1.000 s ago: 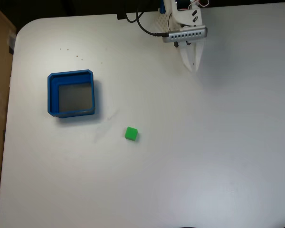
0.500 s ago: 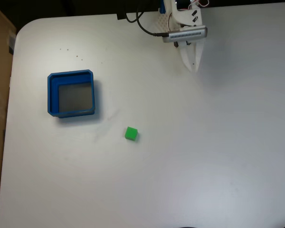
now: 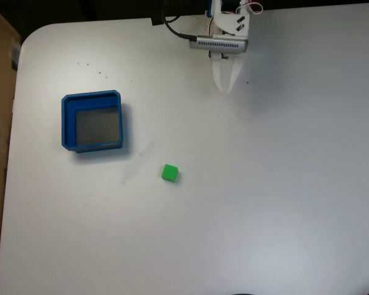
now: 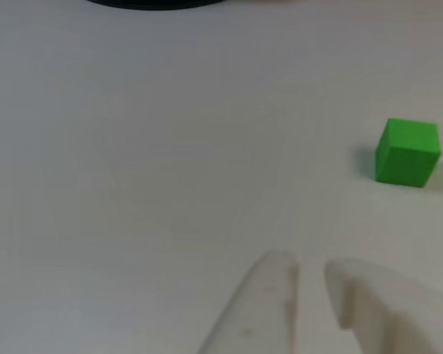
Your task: Pick up green cube and drop it in the blue box
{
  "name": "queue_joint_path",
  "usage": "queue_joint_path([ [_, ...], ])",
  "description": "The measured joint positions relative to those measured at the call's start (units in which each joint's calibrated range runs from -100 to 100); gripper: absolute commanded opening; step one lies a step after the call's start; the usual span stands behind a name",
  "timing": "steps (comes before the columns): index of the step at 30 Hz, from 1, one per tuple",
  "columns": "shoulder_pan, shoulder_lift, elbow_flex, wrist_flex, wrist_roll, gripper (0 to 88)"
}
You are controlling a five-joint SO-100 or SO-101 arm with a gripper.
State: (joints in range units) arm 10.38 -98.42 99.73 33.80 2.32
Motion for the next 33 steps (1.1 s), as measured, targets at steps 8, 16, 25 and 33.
queue_joint_path([
  [8, 6.8, 0.0, 0.0, 0.0, 0.1, 0.6],
  [16, 10.7, 0.0, 0.0, 0.0, 0.1, 0.6],
  [25, 10.8, 1.2, -0.6, 0.0, 0.0, 0.6],
  [33, 10.8, 16.6, -11.5, 0.0, -0.1, 0.6],
])
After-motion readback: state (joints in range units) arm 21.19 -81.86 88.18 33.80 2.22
